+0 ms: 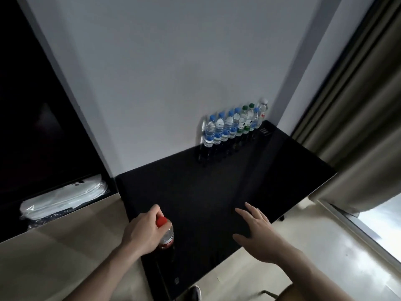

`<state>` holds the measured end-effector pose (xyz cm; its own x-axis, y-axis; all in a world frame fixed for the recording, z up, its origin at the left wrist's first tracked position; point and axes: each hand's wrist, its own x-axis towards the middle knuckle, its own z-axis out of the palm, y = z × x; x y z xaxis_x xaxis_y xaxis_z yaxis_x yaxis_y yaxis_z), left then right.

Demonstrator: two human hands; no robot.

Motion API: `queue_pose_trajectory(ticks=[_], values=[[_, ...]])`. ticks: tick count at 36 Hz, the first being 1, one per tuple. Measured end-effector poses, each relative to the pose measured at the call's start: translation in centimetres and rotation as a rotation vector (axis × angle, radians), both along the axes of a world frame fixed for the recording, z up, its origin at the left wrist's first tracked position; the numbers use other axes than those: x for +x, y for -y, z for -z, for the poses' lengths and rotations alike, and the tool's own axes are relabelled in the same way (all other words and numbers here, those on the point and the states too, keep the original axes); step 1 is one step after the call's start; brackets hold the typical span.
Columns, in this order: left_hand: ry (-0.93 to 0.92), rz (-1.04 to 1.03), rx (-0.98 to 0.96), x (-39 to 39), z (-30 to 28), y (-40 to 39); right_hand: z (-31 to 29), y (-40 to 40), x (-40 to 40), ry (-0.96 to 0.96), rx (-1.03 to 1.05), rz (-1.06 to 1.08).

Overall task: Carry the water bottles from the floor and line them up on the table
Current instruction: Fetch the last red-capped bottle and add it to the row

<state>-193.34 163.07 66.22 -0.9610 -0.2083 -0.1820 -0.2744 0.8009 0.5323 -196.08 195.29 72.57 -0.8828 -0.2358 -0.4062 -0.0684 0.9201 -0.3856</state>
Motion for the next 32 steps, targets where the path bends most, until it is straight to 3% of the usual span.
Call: queue_pose_trajectory(ticks=[16,32], values=[[0.101,-0.003,-0.022,-14.4,0.2,-6.1,0.5,-2.3,-16.3,0.012,0.020,-0.130],[0.177,-0.415,-0.058,-25.5,1.8,-13.6,1.9,-6.8,-33.8,0.138,-0.034,-0.422]])
